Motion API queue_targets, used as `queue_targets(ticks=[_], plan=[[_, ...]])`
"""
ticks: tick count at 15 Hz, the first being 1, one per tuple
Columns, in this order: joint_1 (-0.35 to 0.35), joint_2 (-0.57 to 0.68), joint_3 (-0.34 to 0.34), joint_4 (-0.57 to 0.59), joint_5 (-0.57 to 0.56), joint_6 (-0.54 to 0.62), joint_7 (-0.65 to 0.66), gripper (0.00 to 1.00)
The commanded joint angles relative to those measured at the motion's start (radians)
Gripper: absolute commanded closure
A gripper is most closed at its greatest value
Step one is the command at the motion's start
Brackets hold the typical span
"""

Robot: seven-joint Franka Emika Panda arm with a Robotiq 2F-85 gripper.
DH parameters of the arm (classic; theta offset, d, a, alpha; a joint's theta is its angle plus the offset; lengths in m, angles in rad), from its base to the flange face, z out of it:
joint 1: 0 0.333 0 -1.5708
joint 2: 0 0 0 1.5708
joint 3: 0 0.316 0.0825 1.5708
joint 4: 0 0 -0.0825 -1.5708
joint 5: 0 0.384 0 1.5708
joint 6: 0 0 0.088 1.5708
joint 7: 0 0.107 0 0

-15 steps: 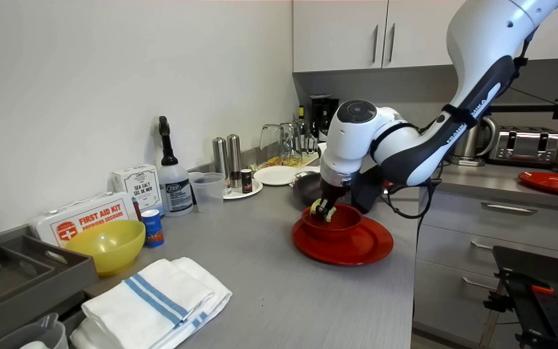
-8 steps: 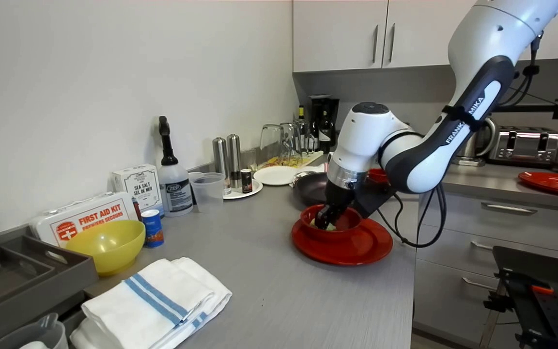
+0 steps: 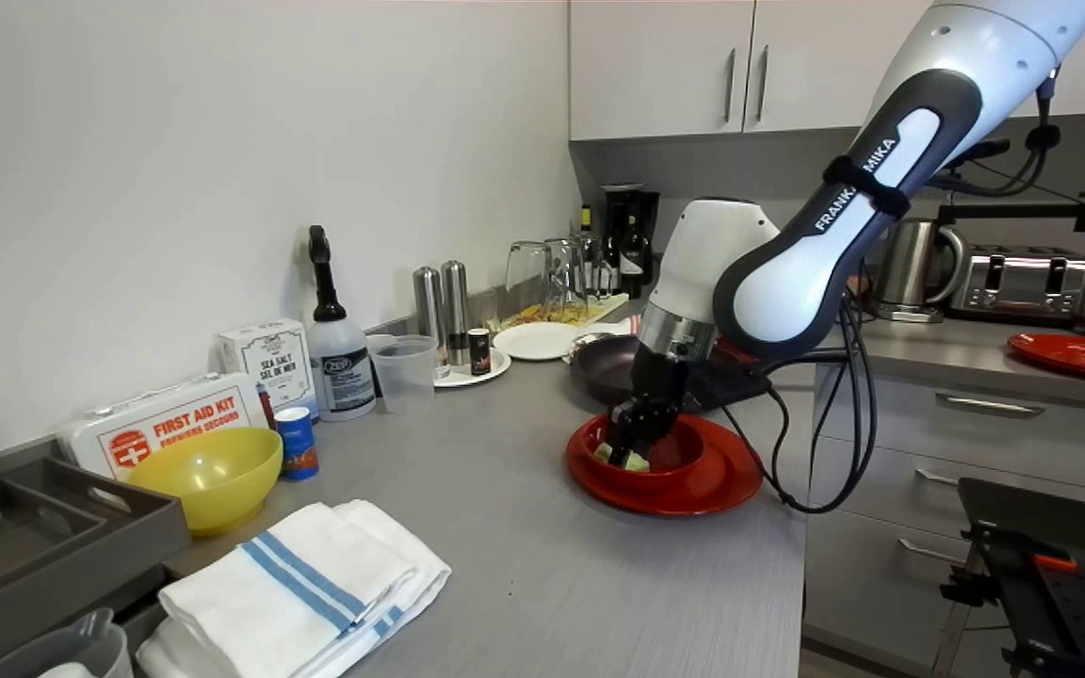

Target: Clean the plate and the bowl with the sponge

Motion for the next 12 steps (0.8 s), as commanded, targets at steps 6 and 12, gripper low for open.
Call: queue_targets(ticks=[6, 12], plan=[[0.059, -0.038, -0.100, 0.057, 0.126, -0.387, -0.122, 0.75], [0.109, -0.034, -0.180, 0.093, 0.064, -0.490, -0.096, 0.75]])
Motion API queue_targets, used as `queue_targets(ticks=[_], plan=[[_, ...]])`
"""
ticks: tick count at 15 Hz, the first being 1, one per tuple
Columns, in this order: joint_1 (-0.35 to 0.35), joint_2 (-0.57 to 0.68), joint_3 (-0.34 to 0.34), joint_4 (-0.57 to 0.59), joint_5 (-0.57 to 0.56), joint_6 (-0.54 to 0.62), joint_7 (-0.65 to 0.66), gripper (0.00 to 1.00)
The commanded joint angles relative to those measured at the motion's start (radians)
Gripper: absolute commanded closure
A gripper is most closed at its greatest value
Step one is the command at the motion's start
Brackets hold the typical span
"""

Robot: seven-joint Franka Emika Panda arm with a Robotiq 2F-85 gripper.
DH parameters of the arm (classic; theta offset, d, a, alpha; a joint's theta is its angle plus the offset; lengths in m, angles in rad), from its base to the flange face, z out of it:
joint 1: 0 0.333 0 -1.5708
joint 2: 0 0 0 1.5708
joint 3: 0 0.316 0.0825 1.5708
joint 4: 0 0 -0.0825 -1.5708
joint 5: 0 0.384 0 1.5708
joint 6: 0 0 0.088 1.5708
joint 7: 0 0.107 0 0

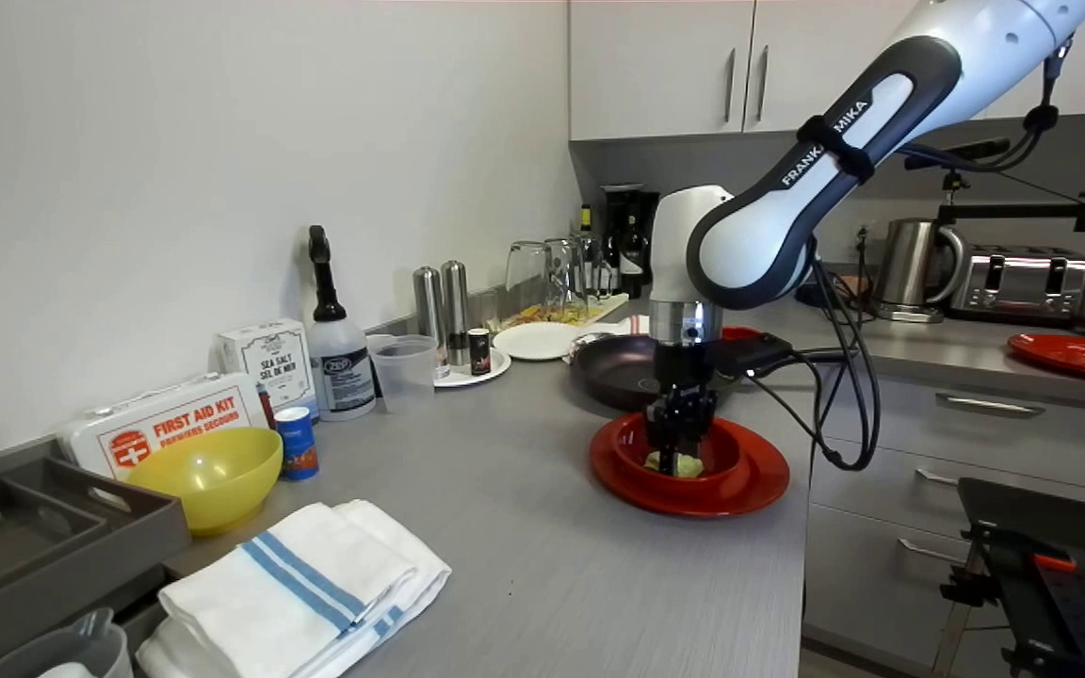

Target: Clean the plate and the bowl with the sponge

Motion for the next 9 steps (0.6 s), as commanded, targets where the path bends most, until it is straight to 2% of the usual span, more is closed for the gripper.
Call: queue_targets(ticks=[1, 9], plan=[[0.045, -0.001, -0.052, 0.014, -0.053, -0.040, 0.020, 0.75], [0.088, -0.073, -0.074, 0.013, -0.151, -0.037, 0.010, 0.75]])
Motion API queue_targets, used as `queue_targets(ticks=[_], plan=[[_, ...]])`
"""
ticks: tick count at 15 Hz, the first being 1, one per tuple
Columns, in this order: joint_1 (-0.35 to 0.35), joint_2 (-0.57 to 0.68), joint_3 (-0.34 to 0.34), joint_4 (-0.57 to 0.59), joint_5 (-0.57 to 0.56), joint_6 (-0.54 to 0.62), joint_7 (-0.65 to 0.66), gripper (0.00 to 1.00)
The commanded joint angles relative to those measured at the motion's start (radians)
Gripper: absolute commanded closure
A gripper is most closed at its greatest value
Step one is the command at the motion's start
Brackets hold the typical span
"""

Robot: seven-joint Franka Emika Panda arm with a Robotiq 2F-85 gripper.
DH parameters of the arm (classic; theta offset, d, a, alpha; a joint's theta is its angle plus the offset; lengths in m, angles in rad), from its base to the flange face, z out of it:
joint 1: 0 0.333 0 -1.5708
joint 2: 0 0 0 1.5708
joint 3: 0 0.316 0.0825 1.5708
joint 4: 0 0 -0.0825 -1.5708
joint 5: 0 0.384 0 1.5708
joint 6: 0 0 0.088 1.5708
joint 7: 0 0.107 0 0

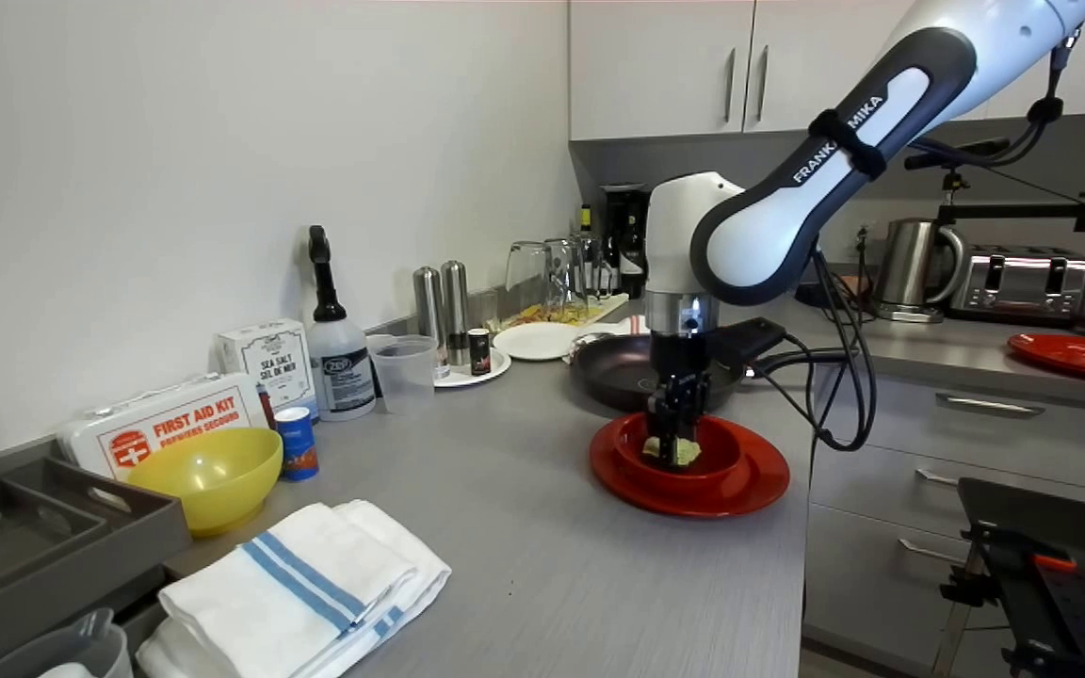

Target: Clean the plate and the bowl with the sponge

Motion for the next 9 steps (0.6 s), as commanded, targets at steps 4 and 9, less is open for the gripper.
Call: queue_targets(ticks=[4, 9], plan=[[0.033, -0.135, -0.012, -0.021, -0.079, -0.051, -0.013, 0.75], [0.018, -0.259, -0.029, -0.069, -0.177, -0.116, -0.005, 0.75]])
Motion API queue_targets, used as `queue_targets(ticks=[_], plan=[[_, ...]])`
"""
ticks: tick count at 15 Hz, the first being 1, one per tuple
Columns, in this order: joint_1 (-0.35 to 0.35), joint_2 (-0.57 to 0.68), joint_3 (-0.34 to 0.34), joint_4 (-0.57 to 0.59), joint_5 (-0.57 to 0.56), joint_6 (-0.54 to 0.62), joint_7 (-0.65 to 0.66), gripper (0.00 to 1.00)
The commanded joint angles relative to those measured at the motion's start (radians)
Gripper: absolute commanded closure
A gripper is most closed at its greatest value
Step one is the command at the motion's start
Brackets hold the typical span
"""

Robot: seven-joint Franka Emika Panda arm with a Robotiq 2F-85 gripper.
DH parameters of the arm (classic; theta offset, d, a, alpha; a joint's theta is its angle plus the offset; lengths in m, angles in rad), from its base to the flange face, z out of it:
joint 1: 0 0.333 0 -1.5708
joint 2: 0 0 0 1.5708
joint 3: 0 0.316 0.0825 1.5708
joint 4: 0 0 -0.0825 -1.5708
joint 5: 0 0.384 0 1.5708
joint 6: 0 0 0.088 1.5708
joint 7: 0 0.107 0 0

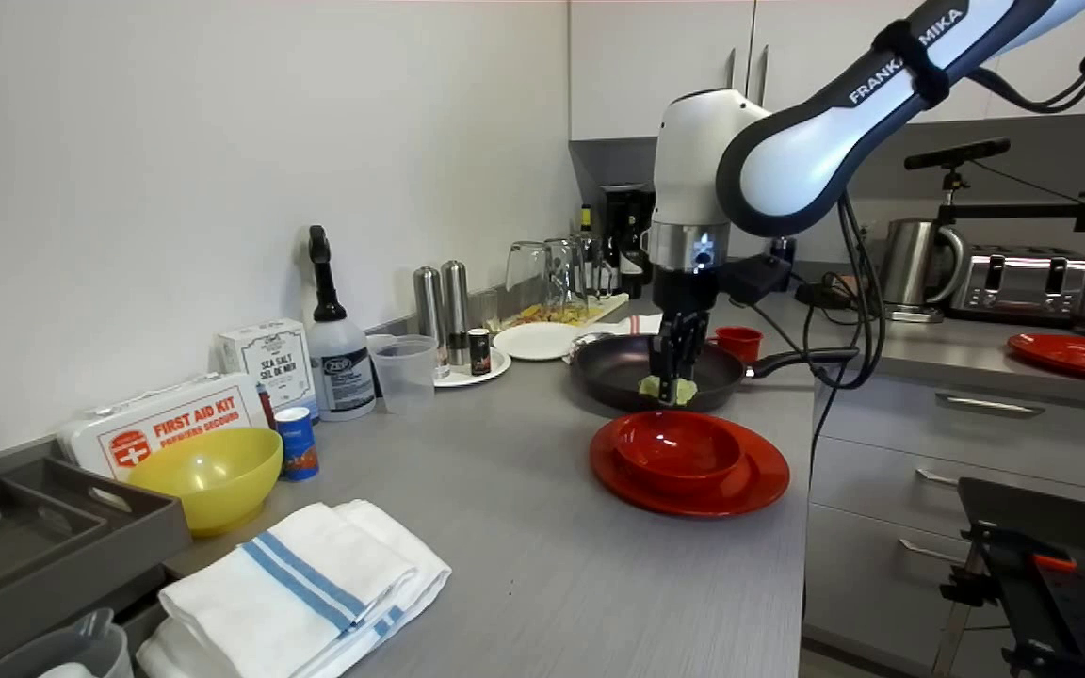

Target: Clean the plate and the bowl with the sponge

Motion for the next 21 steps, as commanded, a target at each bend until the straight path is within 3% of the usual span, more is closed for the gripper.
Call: queue_targets(ticks=[1, 6, 14, 21], plan=[[-0.009, -0.121, -0.023, -0.072, -0.062, -0.056, 0.000, 0.75], [-0.069, -0.183, -0.056, -0.164, -0.012, -0.031, 0.018, 0.75], [-0.153, -0.156, -0.120, -0.271, 0.085, -0.013, 0.081, 0.75], [-0.174, -0.050, -0.146, -0.316, 0.129, 0.233, 0.117, 0.75]])
